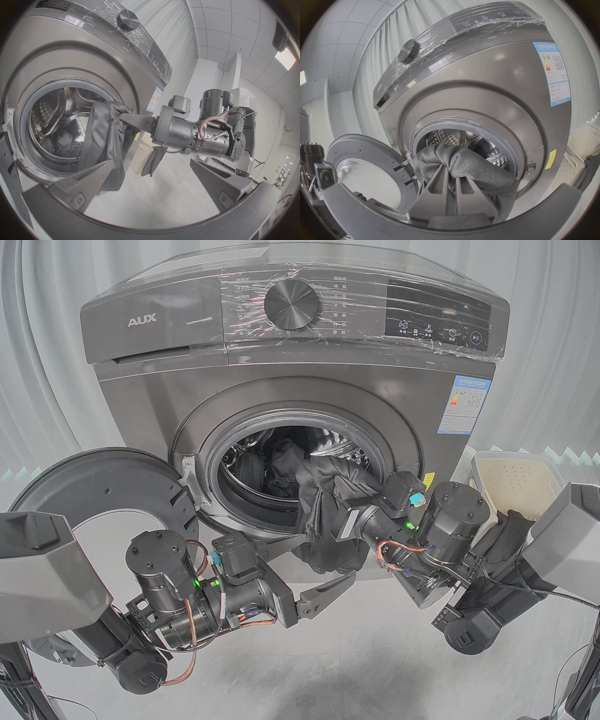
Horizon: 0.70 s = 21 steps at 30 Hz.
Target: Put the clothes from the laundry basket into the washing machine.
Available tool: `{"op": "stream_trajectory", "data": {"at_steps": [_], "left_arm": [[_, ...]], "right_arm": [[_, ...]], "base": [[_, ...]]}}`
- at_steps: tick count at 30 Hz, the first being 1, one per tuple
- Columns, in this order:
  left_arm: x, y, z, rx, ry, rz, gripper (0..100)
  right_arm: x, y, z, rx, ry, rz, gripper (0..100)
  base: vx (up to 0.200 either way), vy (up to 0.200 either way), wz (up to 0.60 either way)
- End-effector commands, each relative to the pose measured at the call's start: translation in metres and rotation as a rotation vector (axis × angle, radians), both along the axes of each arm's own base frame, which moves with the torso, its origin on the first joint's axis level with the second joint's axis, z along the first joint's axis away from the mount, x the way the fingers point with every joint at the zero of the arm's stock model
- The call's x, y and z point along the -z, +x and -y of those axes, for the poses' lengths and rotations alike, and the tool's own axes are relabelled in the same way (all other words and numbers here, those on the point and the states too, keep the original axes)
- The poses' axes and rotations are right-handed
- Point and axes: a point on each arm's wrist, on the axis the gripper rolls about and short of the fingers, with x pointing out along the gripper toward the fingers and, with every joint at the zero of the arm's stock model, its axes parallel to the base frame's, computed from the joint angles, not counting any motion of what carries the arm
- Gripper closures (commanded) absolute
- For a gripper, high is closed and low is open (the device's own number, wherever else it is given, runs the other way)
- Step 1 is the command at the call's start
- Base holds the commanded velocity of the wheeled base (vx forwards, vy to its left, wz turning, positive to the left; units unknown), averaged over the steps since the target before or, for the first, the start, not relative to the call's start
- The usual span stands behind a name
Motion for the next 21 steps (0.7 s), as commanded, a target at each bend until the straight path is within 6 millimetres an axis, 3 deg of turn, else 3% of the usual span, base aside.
{"op": "stream_trajectory", "data": {"at_steps": [1, 9, 15, 21], "left_arm": [[0.005, 0.004, 0.0, -0.009, 0.007, -0.01, 0], [0.014, 0.038, -0.009, -0.095, 0.003, 0.0, 0], [0.01, 0.043, -0.023, -0.139, 0.002, 0.009, 0], [0.011, 0.044, -0.023, -0.143, 0.004, 0.011, 0]], "right_arm": [[0.003, 0.004, -0.002, 0.005, 0.001, 0.001, 100], [0.003, -0.002, -0.006, -0.015, 0.0, 0.0, 100], [0.002, 0.001, -0.004, -0.004, 0.001, 0.001, 100], [0.002, 0.0, -0.006, -0.01, 0.003, 0.003, 100]], "base": [[0.0, 0.0, 0.0], [0.0, 0.0, 0.0], [0.0, 0.0, 0.0], [0.0, 0.0, 0.0]]}}
